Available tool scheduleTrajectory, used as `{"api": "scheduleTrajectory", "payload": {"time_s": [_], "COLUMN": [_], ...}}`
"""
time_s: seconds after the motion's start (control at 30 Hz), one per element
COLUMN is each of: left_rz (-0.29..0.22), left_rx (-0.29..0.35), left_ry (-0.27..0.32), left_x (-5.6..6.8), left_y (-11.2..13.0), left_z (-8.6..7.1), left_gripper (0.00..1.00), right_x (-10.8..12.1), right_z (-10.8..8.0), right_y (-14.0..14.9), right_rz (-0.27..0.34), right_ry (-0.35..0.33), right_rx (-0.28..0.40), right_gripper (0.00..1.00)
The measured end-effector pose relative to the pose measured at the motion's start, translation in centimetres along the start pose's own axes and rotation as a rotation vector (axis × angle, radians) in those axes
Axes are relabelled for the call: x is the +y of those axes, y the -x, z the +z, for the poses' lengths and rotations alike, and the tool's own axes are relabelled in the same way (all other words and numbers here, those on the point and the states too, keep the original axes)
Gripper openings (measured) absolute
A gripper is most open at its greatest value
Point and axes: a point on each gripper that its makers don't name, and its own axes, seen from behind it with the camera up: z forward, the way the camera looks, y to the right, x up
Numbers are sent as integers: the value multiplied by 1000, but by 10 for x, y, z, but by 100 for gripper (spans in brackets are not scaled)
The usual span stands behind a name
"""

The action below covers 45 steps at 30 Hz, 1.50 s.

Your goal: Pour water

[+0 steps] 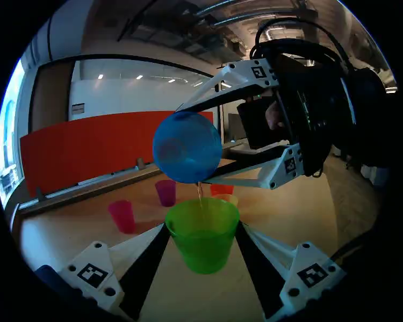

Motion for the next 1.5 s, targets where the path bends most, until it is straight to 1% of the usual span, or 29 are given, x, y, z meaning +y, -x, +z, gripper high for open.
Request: {"api": "scheduleTrajectory", "payload": {"time_s": [0.7,1.5], "left_rz": [9,6], "left_rx": [-1,0], "left_ry": [2,-2], "left_x": [2,0], "left_y": [-3,-2], "left_z": [-1,1], "left_gripper": [86,86], "right_x": [4,3], "right_z": [-2,-4], "right_y": [-2,-1], "right_rz": [-33,-93], "right_ry": [9,14], "right_rx": [0,-12], "right_gripper": [90,90]}}
